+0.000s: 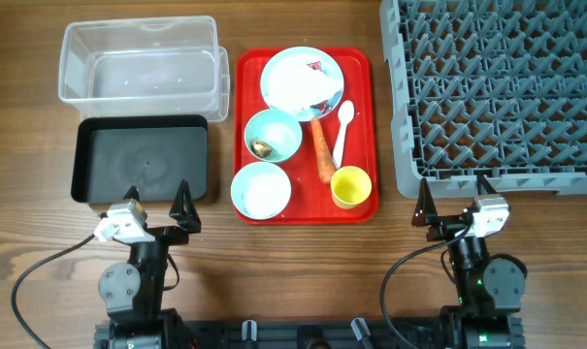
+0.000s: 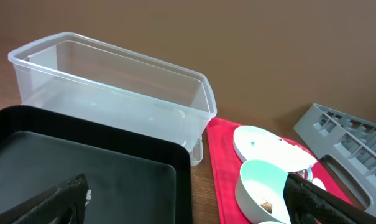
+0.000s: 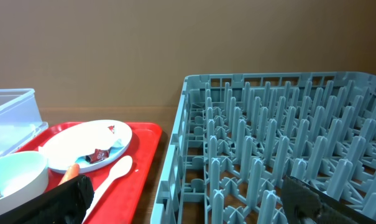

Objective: Sort waste into correct bins and load items into the dishwasher rack

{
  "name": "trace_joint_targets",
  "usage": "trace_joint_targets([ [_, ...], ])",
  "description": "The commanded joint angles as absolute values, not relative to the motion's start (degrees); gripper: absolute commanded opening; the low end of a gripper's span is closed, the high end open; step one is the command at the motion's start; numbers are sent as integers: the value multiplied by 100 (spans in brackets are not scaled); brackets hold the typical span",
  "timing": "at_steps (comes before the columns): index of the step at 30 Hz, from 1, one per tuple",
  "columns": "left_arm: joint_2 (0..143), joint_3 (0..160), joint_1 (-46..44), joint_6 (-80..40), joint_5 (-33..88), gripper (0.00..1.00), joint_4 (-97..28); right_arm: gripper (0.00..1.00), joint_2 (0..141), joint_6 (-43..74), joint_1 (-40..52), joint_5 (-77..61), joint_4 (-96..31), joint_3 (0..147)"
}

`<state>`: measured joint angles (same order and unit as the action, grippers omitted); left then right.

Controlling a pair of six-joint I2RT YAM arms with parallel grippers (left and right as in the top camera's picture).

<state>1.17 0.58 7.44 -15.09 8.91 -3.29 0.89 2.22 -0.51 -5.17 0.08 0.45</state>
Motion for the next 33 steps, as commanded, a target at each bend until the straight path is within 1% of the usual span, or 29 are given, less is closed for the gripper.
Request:
trace_joint_targets([
  [1,126,32,725,-1369,915,100,-349,100,80,150,-23,-628,40,36],
  [6,126,34,725,-1372,915,100,-351,100,80,148,-23,-290,86,36],
  [12,126,34,725,-1372,873,100,-353,100,80,148,-23,-296,89,36],
  [16,126,34,725,-1393,897,100,-362,100,80,150,-23,163,99,36],
  [20,126,34,725,-1393,899,100,-353,100,80,150,-23,174,99,36],
  [23,126,34,725,-1400,1013,100,-346,100,80,-97,-23,346,86,36],
  [25,126,34,725,-1393,1022,100,-349,100,80,-86,-23,333,281,36],
  [28,126,34,725,-1396,1022,100,-285,100,80,47,-23,298,947,36],
  [33,126,34,725,-1483,1376,100,3,100,80,132,-23,307,1778,36],
])
